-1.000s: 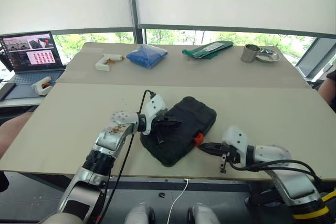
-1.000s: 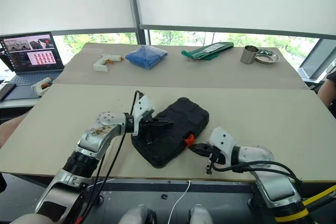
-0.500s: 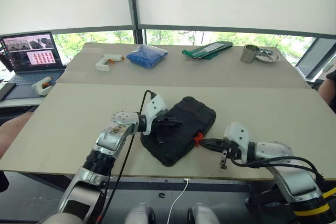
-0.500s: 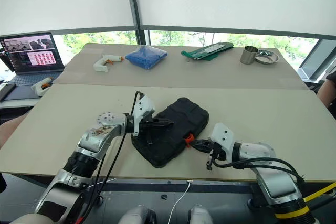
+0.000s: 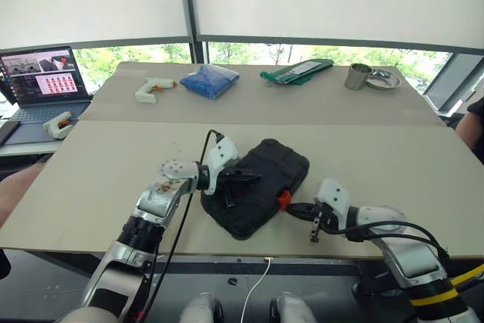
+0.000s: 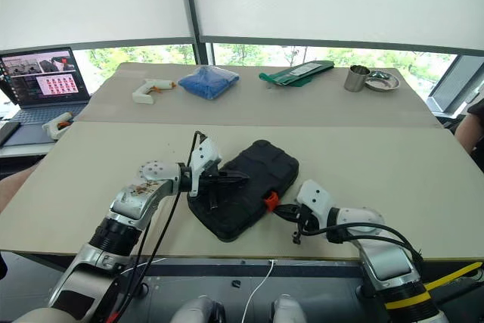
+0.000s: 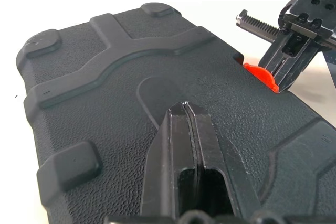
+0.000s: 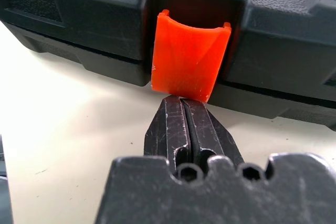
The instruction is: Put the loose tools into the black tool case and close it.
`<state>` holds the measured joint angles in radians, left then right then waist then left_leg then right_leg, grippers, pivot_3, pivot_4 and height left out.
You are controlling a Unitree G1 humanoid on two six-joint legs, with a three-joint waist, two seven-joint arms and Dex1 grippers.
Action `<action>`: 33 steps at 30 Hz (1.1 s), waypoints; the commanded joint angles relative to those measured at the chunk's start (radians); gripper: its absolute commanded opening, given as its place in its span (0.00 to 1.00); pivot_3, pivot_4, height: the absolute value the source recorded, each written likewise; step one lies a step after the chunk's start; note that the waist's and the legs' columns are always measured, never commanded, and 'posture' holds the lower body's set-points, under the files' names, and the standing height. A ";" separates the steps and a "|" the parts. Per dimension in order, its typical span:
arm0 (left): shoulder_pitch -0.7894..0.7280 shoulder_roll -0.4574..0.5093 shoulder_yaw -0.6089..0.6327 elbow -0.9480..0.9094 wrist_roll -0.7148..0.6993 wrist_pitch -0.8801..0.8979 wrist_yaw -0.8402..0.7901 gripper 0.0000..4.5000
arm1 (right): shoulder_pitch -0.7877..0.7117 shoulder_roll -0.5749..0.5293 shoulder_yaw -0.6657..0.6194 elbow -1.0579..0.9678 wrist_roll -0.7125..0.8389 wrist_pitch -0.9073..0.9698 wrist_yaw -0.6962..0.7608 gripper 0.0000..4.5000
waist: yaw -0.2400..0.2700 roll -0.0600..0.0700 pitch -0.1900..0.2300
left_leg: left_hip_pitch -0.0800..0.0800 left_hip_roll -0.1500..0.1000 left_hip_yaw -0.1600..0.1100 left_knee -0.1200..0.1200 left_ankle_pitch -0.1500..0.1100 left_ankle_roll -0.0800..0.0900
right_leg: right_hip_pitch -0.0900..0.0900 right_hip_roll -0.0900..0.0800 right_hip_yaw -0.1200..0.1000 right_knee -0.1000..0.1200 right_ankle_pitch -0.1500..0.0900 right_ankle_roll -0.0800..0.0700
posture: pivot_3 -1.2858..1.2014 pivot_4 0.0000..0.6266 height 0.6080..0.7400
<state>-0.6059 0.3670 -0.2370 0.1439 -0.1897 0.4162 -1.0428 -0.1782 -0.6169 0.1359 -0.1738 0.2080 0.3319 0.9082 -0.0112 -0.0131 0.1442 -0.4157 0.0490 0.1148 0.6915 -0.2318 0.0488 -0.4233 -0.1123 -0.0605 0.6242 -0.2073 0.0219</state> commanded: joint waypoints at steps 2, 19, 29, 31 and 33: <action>0.063 0.004 -0.070 0.042 0.031 0.051 0.000 0.00 | 0.007 -0.019 -0.063 -0.148 0.069 0.059 -0.007 0.01 | 0.001 0.000 0.000 | 0.000 0.000 0.000 0.000 0.000 0.000 | 0.000 0.000 0.000 0.000 0.000 0.000 | 0.52 0.24 0.99; 0.078 0.015 -0.078 0.028 0.028 0.068 -0.008 0.00 | -0.039 -0.006 -0.020 -0.091 0.048 0.035 -0.001 0.01 | -0.002 -0.002 -0.003 | 0.003 -0.001 0.000 -0.010 0.001 0.002 | 0.002 0.001 0.000 -0.011 0.001 -0.001 | 0.52 0.24 0.99; 0.088 0.023 -0.083 0.036 0.025 0.083 -0.014 0.00 | -0.067 0.092 0.004 -0.073 0.057 0.043 -0.020 0.01 | -0.007 -0.004 -0.004 | 0.011 0.000 -0.001 -0.012 -0.003 -0.005 | 0.002 0.001 -0.001 -0.010 0.003 -0.002 | 0.52 0.24 0.99; 0.090 0.022 -0.085 0.038 0.024 0.085 -0.014 0.00 | -0.069 0.108 0.016 -0.070 0.053 0.041 -0.020 0.01 | -0.008 -0.004 -0.004 | 0.012 0.000 -0.001 -0.012 -0.003 -0.005 | 0.002 0.002 -0.001 -0.010 0.003 -0.003 | 0.52 0.24 0.99; 0.092 0.022 -0.085 0.038 0.023 0.086 -0.013 0.00 | -0.073 0.125 0.013 -0.060 0.051 0.040 -0.027 0.01 | -0.009 -0.004 -0.004 | 0.013 0.000 -0.002 -0.013 -0.003 -0.005 | 0.002 0.002 -0.001 -0.010 0.004 -0.004 | 0.52 0.24 0.99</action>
<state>-0.5730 0.4010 -0.2431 0.1048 -0.1902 0.4404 -1.0449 -0.1940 -0.5362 0.1252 -0.2051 0.2386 0.3979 0.8987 -0.0199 -0.0169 0.1401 -0.4012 0.0495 0.1129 0.6783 -0.2347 0.0434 -0.4214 -0.1103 -0.0614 0.6145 -0.2035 0.0180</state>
